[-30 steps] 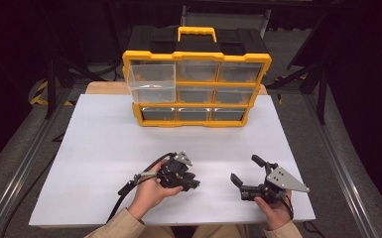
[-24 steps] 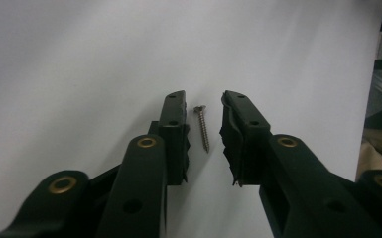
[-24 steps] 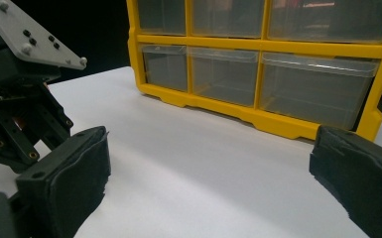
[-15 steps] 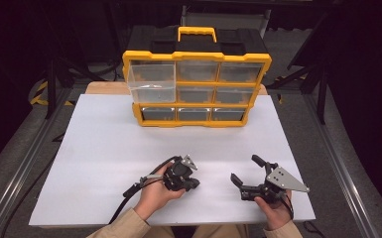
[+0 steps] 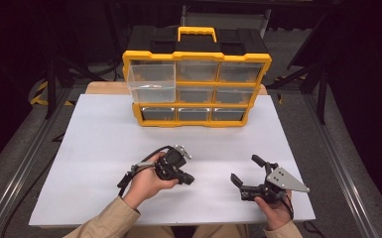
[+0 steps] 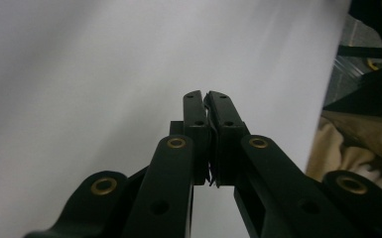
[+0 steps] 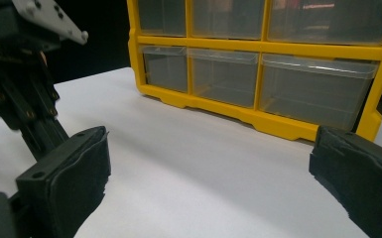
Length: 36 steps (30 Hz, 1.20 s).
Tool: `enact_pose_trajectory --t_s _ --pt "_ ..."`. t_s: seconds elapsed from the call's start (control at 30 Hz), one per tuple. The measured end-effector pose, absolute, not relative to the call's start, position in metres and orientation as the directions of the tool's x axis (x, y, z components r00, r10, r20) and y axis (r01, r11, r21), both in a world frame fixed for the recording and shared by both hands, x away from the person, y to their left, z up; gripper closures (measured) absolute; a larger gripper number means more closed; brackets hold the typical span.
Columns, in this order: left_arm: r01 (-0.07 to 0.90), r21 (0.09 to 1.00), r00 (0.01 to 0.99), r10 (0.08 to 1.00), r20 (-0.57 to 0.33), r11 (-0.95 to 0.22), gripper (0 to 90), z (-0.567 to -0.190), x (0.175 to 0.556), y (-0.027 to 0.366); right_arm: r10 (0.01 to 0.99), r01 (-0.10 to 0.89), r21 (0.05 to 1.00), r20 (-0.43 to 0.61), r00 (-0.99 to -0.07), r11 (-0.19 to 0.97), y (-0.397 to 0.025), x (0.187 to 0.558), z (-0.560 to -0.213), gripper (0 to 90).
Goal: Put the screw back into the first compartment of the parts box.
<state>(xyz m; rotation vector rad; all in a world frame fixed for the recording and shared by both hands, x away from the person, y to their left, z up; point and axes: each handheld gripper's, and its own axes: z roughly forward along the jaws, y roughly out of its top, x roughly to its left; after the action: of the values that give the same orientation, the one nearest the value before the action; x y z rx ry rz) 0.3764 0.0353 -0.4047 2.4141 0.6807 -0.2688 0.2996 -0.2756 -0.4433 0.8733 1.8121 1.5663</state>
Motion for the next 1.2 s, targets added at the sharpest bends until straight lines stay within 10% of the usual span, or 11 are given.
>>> enact_pose_trajectory --t_s 1.2 --pt "0.558 0.466 0.829 0.486 -0.276 -0.687 87.8 -0.218 0.407 0.087 0.790 0.108 0.991 0.000 -0.613 0.084 -0.276 0.300 -0.443 2.9"
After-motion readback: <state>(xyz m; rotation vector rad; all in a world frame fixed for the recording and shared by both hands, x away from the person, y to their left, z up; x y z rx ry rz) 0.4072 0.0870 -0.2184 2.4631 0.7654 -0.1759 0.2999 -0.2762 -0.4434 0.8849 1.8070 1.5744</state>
